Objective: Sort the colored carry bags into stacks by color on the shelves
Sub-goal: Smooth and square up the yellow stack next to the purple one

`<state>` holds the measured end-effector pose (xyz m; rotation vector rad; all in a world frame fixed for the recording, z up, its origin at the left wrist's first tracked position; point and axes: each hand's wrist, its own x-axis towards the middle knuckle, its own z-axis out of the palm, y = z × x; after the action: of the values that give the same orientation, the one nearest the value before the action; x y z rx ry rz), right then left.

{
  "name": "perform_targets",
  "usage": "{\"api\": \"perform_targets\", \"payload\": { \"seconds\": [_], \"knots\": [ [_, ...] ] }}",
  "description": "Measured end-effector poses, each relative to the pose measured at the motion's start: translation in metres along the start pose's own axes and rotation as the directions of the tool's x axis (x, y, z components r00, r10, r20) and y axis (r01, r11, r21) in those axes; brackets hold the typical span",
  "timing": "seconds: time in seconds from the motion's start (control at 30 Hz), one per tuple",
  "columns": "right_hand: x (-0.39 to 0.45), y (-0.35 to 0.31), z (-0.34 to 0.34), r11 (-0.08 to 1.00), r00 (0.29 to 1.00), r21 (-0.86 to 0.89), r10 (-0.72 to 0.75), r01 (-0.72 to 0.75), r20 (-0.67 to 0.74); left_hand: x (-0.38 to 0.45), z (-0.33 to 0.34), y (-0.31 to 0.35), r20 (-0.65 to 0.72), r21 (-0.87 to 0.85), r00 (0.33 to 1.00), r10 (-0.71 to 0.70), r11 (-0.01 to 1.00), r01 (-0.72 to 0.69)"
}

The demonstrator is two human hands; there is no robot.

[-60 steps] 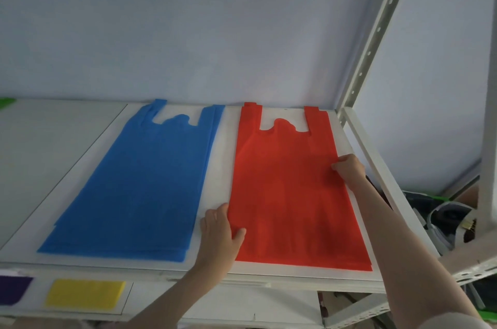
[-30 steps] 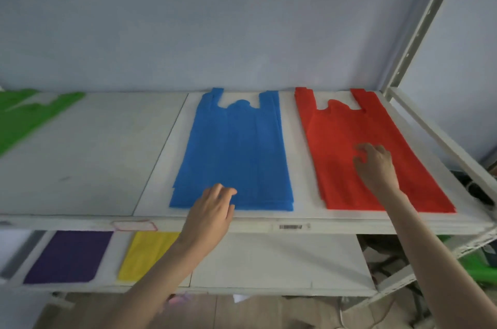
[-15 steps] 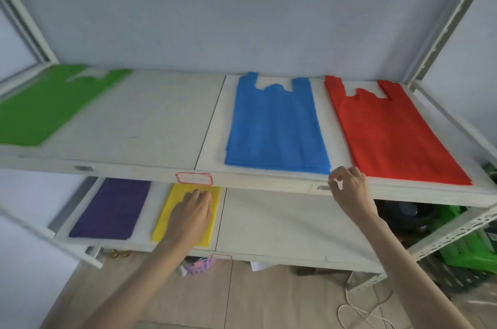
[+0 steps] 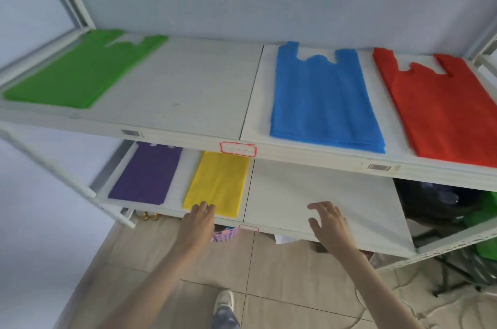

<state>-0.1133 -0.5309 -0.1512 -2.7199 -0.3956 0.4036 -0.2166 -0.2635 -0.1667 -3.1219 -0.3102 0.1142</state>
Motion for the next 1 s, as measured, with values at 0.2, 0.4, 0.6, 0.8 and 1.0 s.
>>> {"api": "perform_targets", "payload": {
  "seconds": [0.2,0.4,0.6,0.8,1.0],
  "knots": [
    [0.044,-0.058,0.069,0.998,0.986,-0.056,0.017,-0.007,0.167,0.049,0.043,-0.058,0.077,-0.025,0.997,0.012,1.000,-0.010],
    [0.160,-0.087,0.191,0.996,0.987,-0.093,0.031,-0.016,0.161,0.123,0.155,-0.121,0.139,0.027,0.987,-0.086,0.996,0.083],
    [0.338,-0.062,0.339,0.953,0.989,0.275,0.145,-0.129,-0.037,0.211,0.328,-0.183,0.181,-0.150,0.928,-0.325,0.924,0.353],
    [0.445,-0.033,0.418,0.763,0.936,0.618,0.330,-0.191,-0.119,0.248,0.419,-0.225,0.156,-0.566,0.871,-0.467,0.680,0.466],
    [0.444,-0.054,0.411,0.815,0.912,0.499,0.395,-0.293,-0.108,0.241,0.406,-0.223,0.290,-0.694,0.854,-0.433,0.519,0.499]
  ]
}}
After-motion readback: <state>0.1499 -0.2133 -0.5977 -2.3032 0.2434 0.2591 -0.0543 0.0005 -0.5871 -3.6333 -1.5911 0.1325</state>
